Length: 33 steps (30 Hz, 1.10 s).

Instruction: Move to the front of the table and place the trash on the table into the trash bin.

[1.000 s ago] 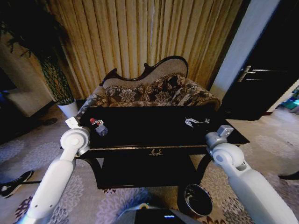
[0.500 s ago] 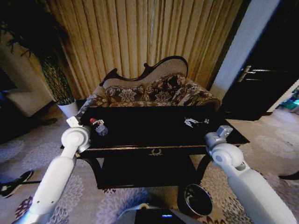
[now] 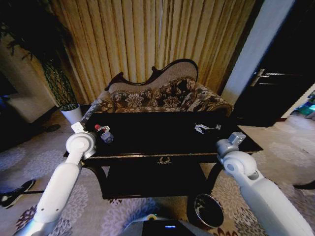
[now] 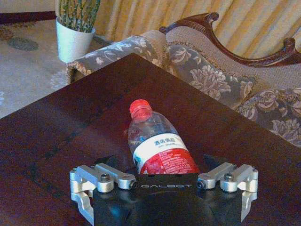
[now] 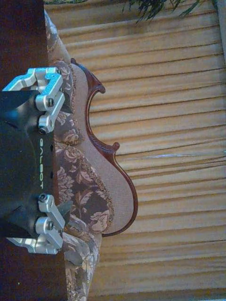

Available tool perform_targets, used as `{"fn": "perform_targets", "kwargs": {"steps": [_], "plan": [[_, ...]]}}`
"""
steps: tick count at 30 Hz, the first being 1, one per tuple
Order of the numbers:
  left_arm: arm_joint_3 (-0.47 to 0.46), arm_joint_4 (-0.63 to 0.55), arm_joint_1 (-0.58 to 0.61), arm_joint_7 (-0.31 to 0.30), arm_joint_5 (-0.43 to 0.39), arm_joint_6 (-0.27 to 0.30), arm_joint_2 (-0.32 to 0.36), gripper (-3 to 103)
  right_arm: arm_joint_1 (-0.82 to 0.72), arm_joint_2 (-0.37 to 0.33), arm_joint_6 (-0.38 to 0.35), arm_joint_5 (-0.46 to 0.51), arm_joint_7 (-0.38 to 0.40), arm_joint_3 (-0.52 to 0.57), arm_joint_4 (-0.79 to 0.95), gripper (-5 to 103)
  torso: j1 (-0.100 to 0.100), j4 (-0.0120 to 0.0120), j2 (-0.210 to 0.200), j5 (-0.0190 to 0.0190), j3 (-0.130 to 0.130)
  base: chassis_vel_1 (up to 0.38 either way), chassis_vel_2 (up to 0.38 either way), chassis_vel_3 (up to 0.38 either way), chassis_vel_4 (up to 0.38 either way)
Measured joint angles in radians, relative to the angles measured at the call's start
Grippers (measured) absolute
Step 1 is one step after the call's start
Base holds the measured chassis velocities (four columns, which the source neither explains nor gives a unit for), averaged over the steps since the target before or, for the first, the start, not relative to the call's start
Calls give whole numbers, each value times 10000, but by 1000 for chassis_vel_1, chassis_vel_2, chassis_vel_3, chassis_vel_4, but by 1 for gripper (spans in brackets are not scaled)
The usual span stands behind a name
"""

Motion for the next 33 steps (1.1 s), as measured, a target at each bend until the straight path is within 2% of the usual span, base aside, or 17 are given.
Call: {"fn": "perform_targets", "kwargs": {"steps": [8, 10, 11, 14, 15, 17, 18, 20, 22, 23, 24, 27, 29, 33], "plan": [[-73, 18, 12, -36, -229, 36, -24, 102, -15, 48, 16, 8, 6, 5, 12, 100, 0, 0, 0, 1, 0, 0, 0, 0, 0], [-95, 53, 18, -84, -352, 50, -24, 93, -14, 74, 30, 8, 6, 13, 12, 100, 0, 0, 0, 0, 0, 0, 0, 0, 0], [-95, 53, 18, -84, -352, 50, -24, 93, -14, 74, 30, 8, 6, 13, 12, 100, 0, 0, 0, 0, 0, 0, 0, 0, 0], [-128, 32, -52, -394, -864, 53, -26, 77, -3, 107, 158, 20, 6, 6, 5, 100, 0, -1, 0, 0, 0, 0, 0, 0, 0], [-128, 32, -52, -394, -864, 53, -26, 77, -3, 107, 158, 20, 6, 6, 5, 100, 0, -1, 0, 0, 0, 0, 0, 0, 0], [-144, 16, -71, -453, -965, 54, -24, 66, 33, 151, 228, 33, -3, -30, -19, 100, -1, 0, 0, 1, 0, 0, 0, 0, 0], [-144, 16, -71, -453, -965, 54, -24, 66, 33, 151, 228, 33, -3, -30, -19, 100, -1, 0, 0, 1, 0, 0, 0, 0, 0], [-195, 13, -63, -443, -970, 54, -11, 56, 51, 185, 243, 35, -15, -49, -31, 100, 0, 0, 0, 1, 0, 0, 0, 0, 0], [-215, 11, -55, -430, -971, 54, -7, 56, 52, 190, 246, 35, -21, -54, -32, 100, 0, 0, 0, 1, 0, 0, 0, 0, 0], [-252, 9, -29, -385, -970, 54, 10, 47, 54, 193, 249, 35, -28, -56, -35, 100, -1, 0, 1, 1, 0, 0, 0, 0, 0], [-252, 9, -29, -385, -970, 54, 10, 47, 54, 193, 249, 35, -28, -56, -35, 100, -1, 0, 1, 1, 0, 0, 0, 0, 0], [-272, -3, -22, -324, -962, 61, 29, 38, 56, 192, 253, 35, -33, -52, -35, 100, -1, 0, 0, 1, 0, 0, 0, 0, 0], [-273, -11, -23, -301, -959, 61, 35, 38, 53, 191, 253, 35, -33, -45, -33, 100, -1, 0, 0, 1, 0, 0, 0, 0, 0], [-276, -84, -20, -273, -970, 72, 82, 30, 29, 186, 253, 40, -33, -15, -3, 100, 0, 0, 0, -2, 0, 0, 0, 0, 0]]}}
